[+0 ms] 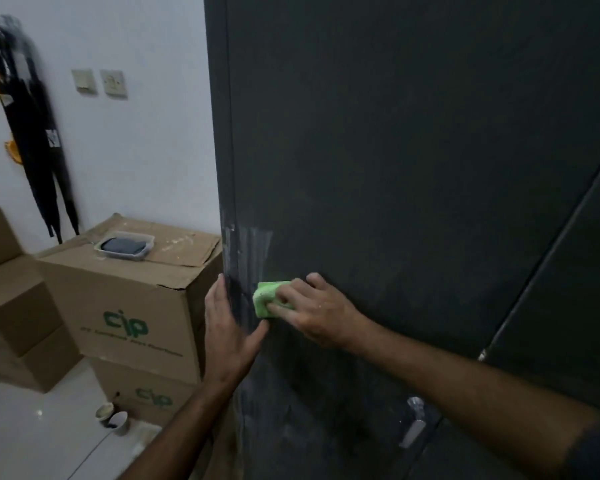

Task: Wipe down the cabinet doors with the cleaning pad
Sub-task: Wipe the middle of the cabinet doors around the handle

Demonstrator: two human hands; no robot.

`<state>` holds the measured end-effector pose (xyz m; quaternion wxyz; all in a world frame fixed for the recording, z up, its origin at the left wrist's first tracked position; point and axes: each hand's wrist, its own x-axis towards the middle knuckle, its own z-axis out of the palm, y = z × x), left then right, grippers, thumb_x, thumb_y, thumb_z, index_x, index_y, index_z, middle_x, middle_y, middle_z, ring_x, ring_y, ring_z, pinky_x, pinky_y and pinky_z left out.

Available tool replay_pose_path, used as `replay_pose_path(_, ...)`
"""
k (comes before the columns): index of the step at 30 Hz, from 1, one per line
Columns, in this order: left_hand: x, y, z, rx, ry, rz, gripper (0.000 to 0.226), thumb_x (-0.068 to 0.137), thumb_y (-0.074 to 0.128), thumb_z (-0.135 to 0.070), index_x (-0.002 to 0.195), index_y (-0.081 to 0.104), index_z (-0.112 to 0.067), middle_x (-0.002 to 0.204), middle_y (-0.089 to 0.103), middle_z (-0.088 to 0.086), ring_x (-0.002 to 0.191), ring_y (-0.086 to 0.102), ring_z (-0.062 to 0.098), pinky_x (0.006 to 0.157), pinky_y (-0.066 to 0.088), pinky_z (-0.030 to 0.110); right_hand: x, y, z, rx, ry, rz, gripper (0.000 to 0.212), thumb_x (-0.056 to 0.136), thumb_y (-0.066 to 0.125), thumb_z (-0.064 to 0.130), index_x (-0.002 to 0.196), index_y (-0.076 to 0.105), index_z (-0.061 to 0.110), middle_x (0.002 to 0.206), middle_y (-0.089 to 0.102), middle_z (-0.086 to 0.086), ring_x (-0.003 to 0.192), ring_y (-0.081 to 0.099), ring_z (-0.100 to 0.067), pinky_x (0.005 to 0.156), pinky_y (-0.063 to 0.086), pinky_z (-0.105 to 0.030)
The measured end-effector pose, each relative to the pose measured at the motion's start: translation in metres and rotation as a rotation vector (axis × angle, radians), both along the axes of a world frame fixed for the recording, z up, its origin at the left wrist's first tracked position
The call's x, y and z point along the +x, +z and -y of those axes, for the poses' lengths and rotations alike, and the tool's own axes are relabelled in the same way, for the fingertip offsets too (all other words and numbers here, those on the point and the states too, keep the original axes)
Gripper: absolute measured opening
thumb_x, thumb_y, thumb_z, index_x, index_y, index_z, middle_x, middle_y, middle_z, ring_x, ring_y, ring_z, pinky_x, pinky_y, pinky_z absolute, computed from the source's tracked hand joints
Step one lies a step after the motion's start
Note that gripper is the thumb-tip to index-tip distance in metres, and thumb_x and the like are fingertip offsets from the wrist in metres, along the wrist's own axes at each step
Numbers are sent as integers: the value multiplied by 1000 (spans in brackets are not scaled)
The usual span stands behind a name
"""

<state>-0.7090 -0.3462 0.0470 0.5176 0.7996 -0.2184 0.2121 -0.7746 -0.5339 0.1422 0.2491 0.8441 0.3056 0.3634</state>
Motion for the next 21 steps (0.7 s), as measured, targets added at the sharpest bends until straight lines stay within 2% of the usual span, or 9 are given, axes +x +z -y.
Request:
replay_pose_path(2, 2, 2, -7, -4, -38, 0, 108, 80, 79, -35, 165, 17, -12, 162, 29, 12, 150, 32, 28, 119, 38, 48, 14, 26, -6, -4, -54, -10, 32, 93, 51, 25, 119, 69, 25, 110, 61, -3, 95, 55, -24, 79, 39, -40)
replay_pose_path(5, 6, 6, -15, -33, -102, -4, 102, 84, 74, -28, 166, 15, -12, 157, 33, 7, 145, 41, 28, 117, 45, 52, 46, 76, -23, 372, -106, 226, 38, 90, 56, 19, 127, 65, 21, 112, 55, -7, 93, 48, -27, 77, 33, -41)
replay_pose_path(7, 7, 8, -22, -77, -153, -37, 100, 87, 74, -15, 167, 14, -16, 156, 36, 3, 143, 46, 20, 115, 47, 49, 49, 64, -35, 487, -86, 269, 37, 91, 59, 17, 127, 66, 19, 117, 58, -9, 93, 53, -29, 75, 36, -41)
replay_pose_path(11, 12, 14, -36, -116, -257, -131, 102, 86, 66, 4, 167, 10, -21, 159, 41, 5, 140, 51, 11, 115, 49, 47, 22, 1, -49, -4, -129, -106, 34, 92, 57, 26, 125, 68, 24, 124, 62, -4, 103, 58, -24, 80, 43, -40)
replay_pose_path(13, 12, 17, -39, -126, -270, -155, 102, 86, 65, 4, 168, 10, -19, 158, 42, 1, 141, 51, 12, 116, 48, 46, 34, 25, -48, 33, -161, -87, 37, 88, 63, 27, 125, 67, 24, 133, 54, -8, 106, 52, -26, 82, 40, -42)
replay_pose_path(16, 12, 21, -40, -167, -285, -223, 102, 89, 68, 10, 168, 10, -22, 155, 45, -5, 139, 51, 7, 116, 48, 40, 59, 72, -54, 365, -153, 143, 43, 90, 62, 16, 133, 62, 19, 144, 49, -8, 107, 48, -29, 81, 37, -42)
replay_pose_path(17, 13, 21, -41, -178, -290, -239, 102, 89, 68, 11, 168, 12, -24, 152, 47, -7, 137, 53, 5, 114, 50, 37, 60, 72, -57, 395, -142, 169, 42, 91, 61, 14, 133, 64, 19, 144, 52, -6, 106, 48, -29, 81, 38, -42)
replay_pose_path(18, 14, 23, -43, -183, -294, -247, 101, 90, 67, 11, 167, 13, -25, 150, 50, -9, 135, 55, 5, 111, 52, 33, 58, 61, -60, 359, -132, 153, 42, 93, 59, 14, 134, 65, 19, 144, 56, -4, 107, 47, -28, 82, 39, -41)
replay_pose_path(21, 19, 26, -50, -221, -310, -289, 96, 90, 59, 16, 167, 16, -23, 144, 56, 3, 129, 61, 15, 101, 56, 29, 28, 13, -68, -42, -183, -107, 46, 96, 40, 23, 134, 65, 26, 144, 57, 3, 113, 53, -22, 85, 45, -38)
